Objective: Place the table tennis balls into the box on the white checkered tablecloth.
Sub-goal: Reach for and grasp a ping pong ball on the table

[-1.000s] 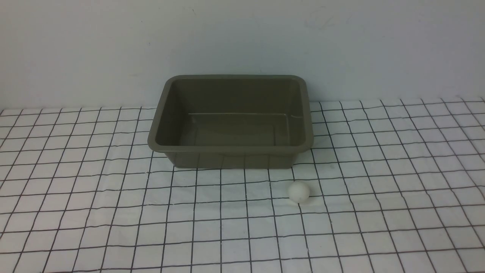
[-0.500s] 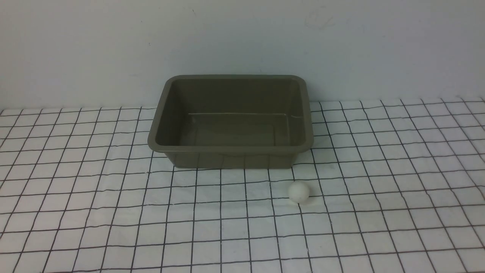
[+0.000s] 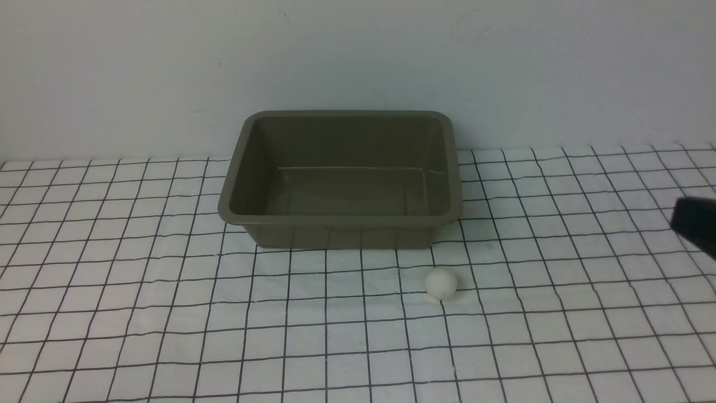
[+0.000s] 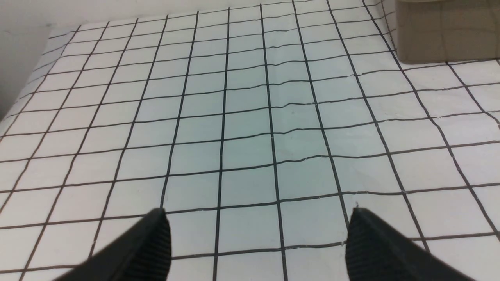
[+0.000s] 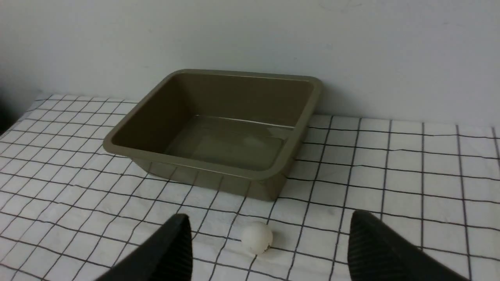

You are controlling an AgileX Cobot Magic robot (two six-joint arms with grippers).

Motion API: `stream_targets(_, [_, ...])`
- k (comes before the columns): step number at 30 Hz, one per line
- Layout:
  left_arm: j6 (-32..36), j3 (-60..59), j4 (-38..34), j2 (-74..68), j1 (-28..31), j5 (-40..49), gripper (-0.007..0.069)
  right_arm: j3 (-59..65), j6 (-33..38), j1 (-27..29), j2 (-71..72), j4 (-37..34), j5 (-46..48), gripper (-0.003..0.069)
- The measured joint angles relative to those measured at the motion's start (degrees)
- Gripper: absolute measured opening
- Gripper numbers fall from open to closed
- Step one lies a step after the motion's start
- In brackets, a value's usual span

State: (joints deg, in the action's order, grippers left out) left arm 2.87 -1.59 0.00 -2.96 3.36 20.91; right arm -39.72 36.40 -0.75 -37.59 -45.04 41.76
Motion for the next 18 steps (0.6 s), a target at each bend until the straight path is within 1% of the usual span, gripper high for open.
stream_targets(2, [0.0,0.0,0.0,0.0,0.0,0.0,0.0542,-0.5,2.69,0.0,-2.89,-3.51,-1.57,0.0482])
stream_targets(3, [0.0,0.0,0.0,0.0,0.0,0.0,0.0542,-0.63,3.89,0.0,-4.35,-6.41,-2.48,0.0482])
stream_targets(4, [0.0,0.0,0.0,0.0,0.0,0.0,0.0542,-0.65,4.38,0.0,-5.04,-6.99,-2.7,0.0482])
stream_targets(5, [0.0,0.0,0.0,0.0,0.0,0.0,0.0542,-0.76,6.5,0.0,-7.85,-11.36,-3.93,0.0482])
stream_targets(6, [0.0,0.0,0.0,0.0,0.0,0.0,0.0542,-0.82,7.13,0.0,-8.9,-12.71,-4.07,0.0482])
stream_targets(7, [0.0,0.0,0.0,0.0,0.0,0.0,0.0542,-0.88,9.64,0.0,-11.11,-14.78,-4.05,0.0482])
stream_targets(8, [0.0,0.0,0.0,0.0,0.0,0.0,0.0542,-0.88,9.64,0.0,-11.11,-14.78,-4.05,0.0482])
stream_targets(9, [0.0,0.0,0.0,0.0,0.0,0.0,0.0542,-0.93,13.25,0.0,-15.77,-16.39,-2.96,0.0482])
stream_targets(11, [0.0,0.0,0.0,0.0,0.0,0.0,0.0542,-1.64,15.92,0.0,-20.31,-16.28,-0.59,0.0482])
stream_targets(13, [0.0,0.0,0.0,0.0,0.0,0.0,0.0542,-2.83,16.38,0.0,-23.17,-15.53,1.53,0.0482])
stream_targets(15, [0.0,0.0,0.0,-0.04,0.0,0.0,0.0542,-5.71,16.52,-0.27,-27.59,-13.31,5.52,0.0482])
stream_targets(18, [0.0,0.0,0.0,-0.04,0.0,0.0,0.0542,-9.42,15.81,-1.72,-30.57,-10.53,7.76,0.0482])
